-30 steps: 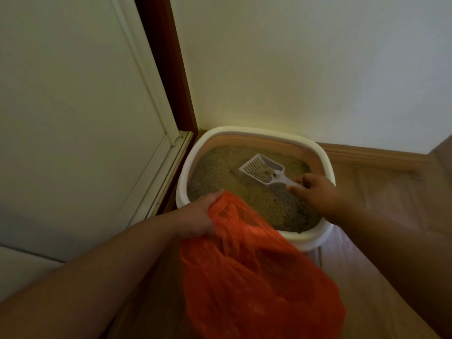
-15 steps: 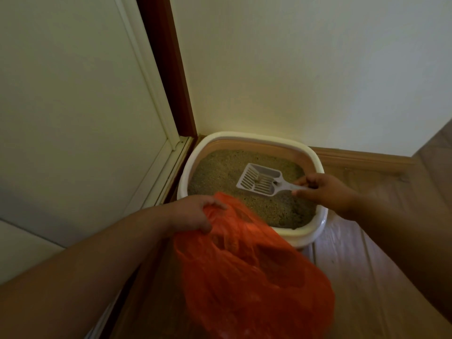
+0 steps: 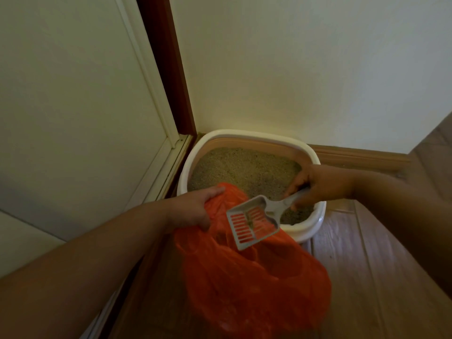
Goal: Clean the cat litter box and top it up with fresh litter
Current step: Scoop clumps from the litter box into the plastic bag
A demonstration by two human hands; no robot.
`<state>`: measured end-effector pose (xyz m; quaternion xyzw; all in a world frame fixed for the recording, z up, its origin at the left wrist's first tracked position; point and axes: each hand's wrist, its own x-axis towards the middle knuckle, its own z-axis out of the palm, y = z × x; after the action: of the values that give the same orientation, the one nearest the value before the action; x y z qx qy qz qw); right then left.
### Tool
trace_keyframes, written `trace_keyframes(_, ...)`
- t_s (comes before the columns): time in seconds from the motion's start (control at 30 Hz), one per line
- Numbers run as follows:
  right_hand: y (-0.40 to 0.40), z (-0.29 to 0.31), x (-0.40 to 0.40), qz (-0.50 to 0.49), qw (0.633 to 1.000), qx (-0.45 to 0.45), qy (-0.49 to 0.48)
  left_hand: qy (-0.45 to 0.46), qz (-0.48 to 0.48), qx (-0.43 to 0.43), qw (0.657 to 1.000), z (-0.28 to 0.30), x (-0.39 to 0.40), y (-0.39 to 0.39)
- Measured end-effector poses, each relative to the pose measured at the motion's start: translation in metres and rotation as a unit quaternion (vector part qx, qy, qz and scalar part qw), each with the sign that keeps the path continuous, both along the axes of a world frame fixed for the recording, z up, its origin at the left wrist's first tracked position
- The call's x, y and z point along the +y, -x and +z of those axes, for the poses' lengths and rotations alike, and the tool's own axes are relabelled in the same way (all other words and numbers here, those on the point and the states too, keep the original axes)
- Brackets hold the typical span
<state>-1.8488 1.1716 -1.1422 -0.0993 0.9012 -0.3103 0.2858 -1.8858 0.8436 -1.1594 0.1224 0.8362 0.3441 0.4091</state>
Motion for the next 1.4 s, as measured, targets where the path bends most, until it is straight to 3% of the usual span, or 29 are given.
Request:
trace_keyframes(0.47, 0.008, 0.030, -0.052, 0.171, 0.970, 0.014, -0.170, -0.010, -0.005, -0.008, 1.000, 0.001, 0.000, 0.000)
trace_keyframes(0.83, 0.009, 0.040, -0.072, 0.245, 0.946, 0.064, -0.204, -0.033, -0.003, -0.047, 0.998, 0.000, 0.000, 0.002)
trace_keyframes(1.03, 0.012, 0.039, -0.065, 0.214, 0.960, 0.054, -0.175, -0.036, -0.009, -0.042, 0.998, -0.001, 0.003, 0.002)
trace_keyframes(1.4, 0.036, 0.048, 0.006, 0.032, 0.989, 0.096, -0.103, 0.002, -0.010, 0.000, 1.000, -0.027, 0.000, 0.014)
